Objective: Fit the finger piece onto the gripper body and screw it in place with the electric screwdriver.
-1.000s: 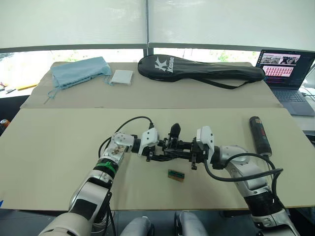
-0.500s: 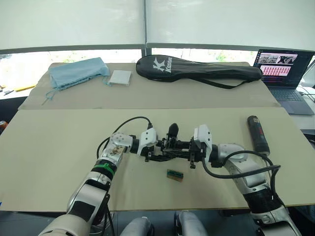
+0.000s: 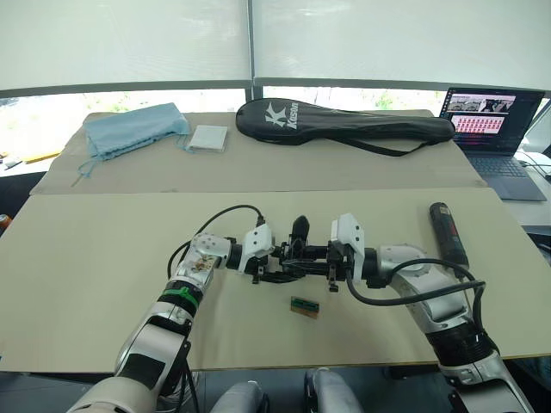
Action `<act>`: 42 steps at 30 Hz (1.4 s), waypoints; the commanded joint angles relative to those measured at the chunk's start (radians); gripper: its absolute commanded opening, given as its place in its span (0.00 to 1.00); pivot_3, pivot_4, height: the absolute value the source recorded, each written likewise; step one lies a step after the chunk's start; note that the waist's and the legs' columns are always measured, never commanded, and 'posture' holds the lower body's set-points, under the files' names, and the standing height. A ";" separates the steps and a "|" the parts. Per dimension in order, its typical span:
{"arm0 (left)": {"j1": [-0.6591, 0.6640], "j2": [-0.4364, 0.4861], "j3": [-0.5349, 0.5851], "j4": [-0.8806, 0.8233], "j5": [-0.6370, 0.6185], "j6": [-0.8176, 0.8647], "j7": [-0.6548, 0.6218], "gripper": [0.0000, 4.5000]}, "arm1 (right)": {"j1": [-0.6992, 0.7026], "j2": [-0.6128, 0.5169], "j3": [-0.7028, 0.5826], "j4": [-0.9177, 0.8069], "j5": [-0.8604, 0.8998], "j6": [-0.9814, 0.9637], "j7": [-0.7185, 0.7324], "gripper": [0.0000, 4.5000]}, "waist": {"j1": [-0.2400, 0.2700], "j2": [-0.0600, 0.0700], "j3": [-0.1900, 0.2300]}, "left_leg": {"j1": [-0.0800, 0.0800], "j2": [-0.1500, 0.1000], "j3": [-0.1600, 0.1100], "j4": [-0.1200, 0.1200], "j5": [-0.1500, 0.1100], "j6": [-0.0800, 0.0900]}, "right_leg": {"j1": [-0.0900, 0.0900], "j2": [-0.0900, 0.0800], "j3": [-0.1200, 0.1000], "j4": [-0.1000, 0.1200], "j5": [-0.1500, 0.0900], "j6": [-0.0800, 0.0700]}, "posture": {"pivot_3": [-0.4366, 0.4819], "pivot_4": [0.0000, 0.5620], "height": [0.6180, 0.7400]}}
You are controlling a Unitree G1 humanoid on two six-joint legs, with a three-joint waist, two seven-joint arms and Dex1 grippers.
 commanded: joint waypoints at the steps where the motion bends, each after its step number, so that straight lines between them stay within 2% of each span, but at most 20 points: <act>1: 0.023 0.009 -0.011 -0.021 -0.018 -0.005 -0.045 0.50 | 0.007 -0.001 -0.019 -0.021 0.009 -0.006 0.003 0.10 | 0.000 0.000 0.000 | 0.000 0.000 0.000 0.000 0.000 0.000 | 0.000 0.000 0.000 0.000 0.000 0.000 | 0.48 0.27 1.00; 3: 0.019 0.015 -0.012 -0.002 -0.010 -0.018 -0.032 0.50 | -0.005 0.003 -0.027 -0.032 0.013 -0.030 0.008 0.33 | 0.001 0.000 0.000 | 0.000 0.000 0.000 0.000 0.000 0.000 | -0.001 0.000 0.000 0.000 0.000 0.000 | 0.48 0.27 1.00; 11: 0.009 0.020 -0.007 0.044 -0.005 -0.039 -0.011 0.50 | -0.012 0.015 -0.062 -0.076 0.056 -0.083 0.037 0.95 | 0.000 0.000 0.000 | -0.001 0.000 0.000 0.000 0.000 0.000 | -0.001 0.000 0.000 0.000 0.000 0.000 | 0.48 0.27 1.00; 12: 0.009 0.020 -0.007 0.046 -0.004 -0.039 -0.008 0.50 | -0.010 0.017 -0.068 -0.087 0.068 -0.091 0.049 0.98 | 0.000 0.000 0.000 | -0.001 0.000 0.000 0.000 0.000 0.000 | -0.001 0.000 0.000 0.000 0.000 0.000 | 0.48 0.27 1.00; 17: 0.010 0.011 0.004 0.055 -0.003 -0.019 0.044 0.50 | 0.012 0.017 -0.109 -0.175 0.168 -0.077 0.083 0.98 | 0.001 0.000 0.000 | -0.001 0.000 0.000 0.000 0.000 0.000 | 0.000 0.000 0.000 0.000 0.000 0.000 | 0.48 0.27 1.00; 20: 0.018 0.015 0.007 0.043 -0.002 0.011 0.072 0.85 | 0.001 -0.003 -0.141 -0.251 0.245 -0.014 0.066 1.00 | 0.004 0.000 0.000 | 0.000 0.000 0.000 0.000 0.000 0.000 | 0.000 0.000 0.000 0.000 0.000 0.000 | 0.48 0.27 1.00; 22: 0.030 0.028 0.009 0.038 0.000 -0.022 0.082 0.98 | -0.013 -0.029 -0.170 -0.305 0.294 0.033 0.047 1.00 | 0.004 0.000 0.000 | 0.000 0.000 0.000 0.000 0.000 0.000 | 0.000 0.000 0.000 0.000 0.000 0.000 | 0.48 0.27 1.00; 26: 0.056 0.074 0.012 0.028 -0.008 -0.044 0.052 0.98 | -0.002 -0.093 -0.236 -0.379 0.355 0.080 0.026 1.00 | -0.001 0.000 0.000 | 0.000 0.000 0.000 0.000 0.000 0.000 | 0.000 0.000 0.000 0.000 0.000 0.000 | 0.48 0.27 1.00; 29: 0.114 0.148 0.071 -0.061 -0.090 0.003 -0.004 0.98 | 0.082 -0.169 -0.362 -0.442 0.415 0.124 -0.016 1.00 | -0.005 0.000 0.000 | 0.001 0.001 0.000 -0.002 0.000 0.000 | 0.000 0.000 0.000 0.000 0.000 0.000 | 0.48 0.27 1.00; 36: 0.249 0.326 0.213 -0.278 -0.234 0.106 -0.052 0.98 | 0.427 -0.258 -0.672 -0.535 0.432 0.129 -0.088 1.00 | 0.009 0.000 0.000 | 0.001 0.000 0.000 -0.003 0.000 0.000 | 0.000 0.000 0.001 -0.001 0.000 0.000 | 0.48 0.27 1.00; 39: 0.281 0.410 0.322 -0.356 -0.329 0.223 -0.036 0.98 | 0.659 -0.219 -0.892 -0.570 0.436 0.119 -0.090 1.00 | 0.027 -0.001 0.001 | -0.001 0.000 0.000 -0.003 -0.001 0.001 | 0.000 0.000 0.000 -0.002 0.000 0.000 | 0.48 0.27 1.00; 42: 0.303 0.412 0.347 -0.404 -0.350 0.265 0.012 0.98 | 0.811 -0.168 -0.979 -0.577 0.413 0.071 -0.074 1.00 | 0.037 0.000 0.001 | 0.001 0.000 0.000 -0.004 -0.001 0.001 | 0.000 0.000 0.001 -0.002 0.000 0.000 | 0.48 0.27 1.00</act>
